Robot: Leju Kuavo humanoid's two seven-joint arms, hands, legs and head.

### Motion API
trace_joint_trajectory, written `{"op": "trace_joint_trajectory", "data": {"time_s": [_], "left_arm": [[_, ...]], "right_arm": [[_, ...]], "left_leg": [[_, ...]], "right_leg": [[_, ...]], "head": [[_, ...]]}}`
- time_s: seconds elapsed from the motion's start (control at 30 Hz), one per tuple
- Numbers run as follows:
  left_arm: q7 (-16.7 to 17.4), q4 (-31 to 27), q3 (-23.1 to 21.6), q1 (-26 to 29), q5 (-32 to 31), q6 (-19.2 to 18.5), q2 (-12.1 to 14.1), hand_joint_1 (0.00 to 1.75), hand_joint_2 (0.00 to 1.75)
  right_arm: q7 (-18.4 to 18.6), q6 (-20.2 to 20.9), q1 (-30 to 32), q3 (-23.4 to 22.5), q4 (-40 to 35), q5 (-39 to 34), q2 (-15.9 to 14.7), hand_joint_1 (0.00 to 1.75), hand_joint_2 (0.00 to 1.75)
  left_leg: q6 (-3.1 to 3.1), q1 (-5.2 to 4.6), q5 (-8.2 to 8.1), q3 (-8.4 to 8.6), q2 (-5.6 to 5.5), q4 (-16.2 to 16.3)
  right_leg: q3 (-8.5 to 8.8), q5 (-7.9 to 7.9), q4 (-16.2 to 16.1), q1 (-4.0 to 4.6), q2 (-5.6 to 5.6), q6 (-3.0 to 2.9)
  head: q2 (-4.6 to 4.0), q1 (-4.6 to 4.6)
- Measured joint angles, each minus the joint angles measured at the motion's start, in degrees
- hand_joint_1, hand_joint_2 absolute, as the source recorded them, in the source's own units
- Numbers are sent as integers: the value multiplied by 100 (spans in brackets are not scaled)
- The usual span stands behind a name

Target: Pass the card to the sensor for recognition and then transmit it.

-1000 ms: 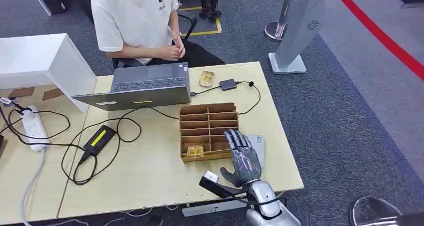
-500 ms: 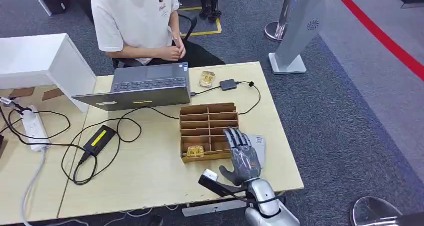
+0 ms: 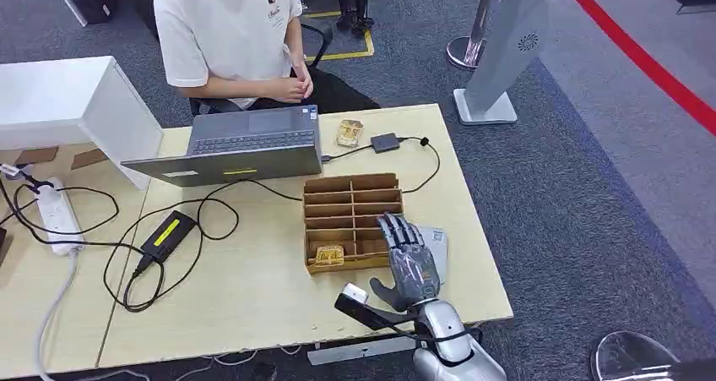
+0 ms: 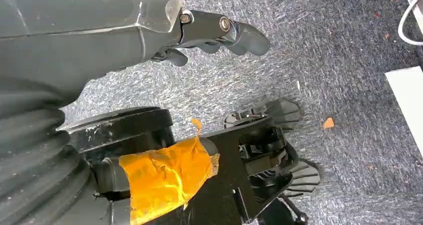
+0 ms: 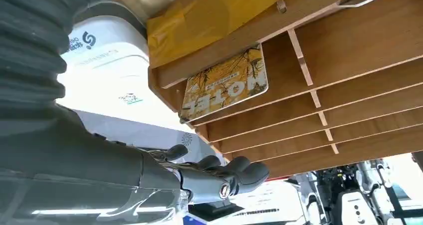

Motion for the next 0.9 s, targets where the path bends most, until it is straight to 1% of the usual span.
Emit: {"op": "trace_joint_trajectory", "data": {"time_s": [0.33, 0.9], "left_arm": [[0, 0, -2, 0, 4, -7, -7, 0, 175], [0, 0, -2, 0, 13, 2, -7, 0, 175]], "right_arm": [[-109, -11, -26, -78, 17, -125, 0, 175, 175], [-135, -11, -2, -120, 26, -201, 0, 175, 175]], "left_leg": [[0, 0, 0, 3, 1, 0], [0, 0, 0, 2, 1, 0]], "right_leg": [[1, 0, 0, 0, 2, 0], [1, 0, 0, 0, 1, 0]], "head": [[0, 2], [0, 2]]}}
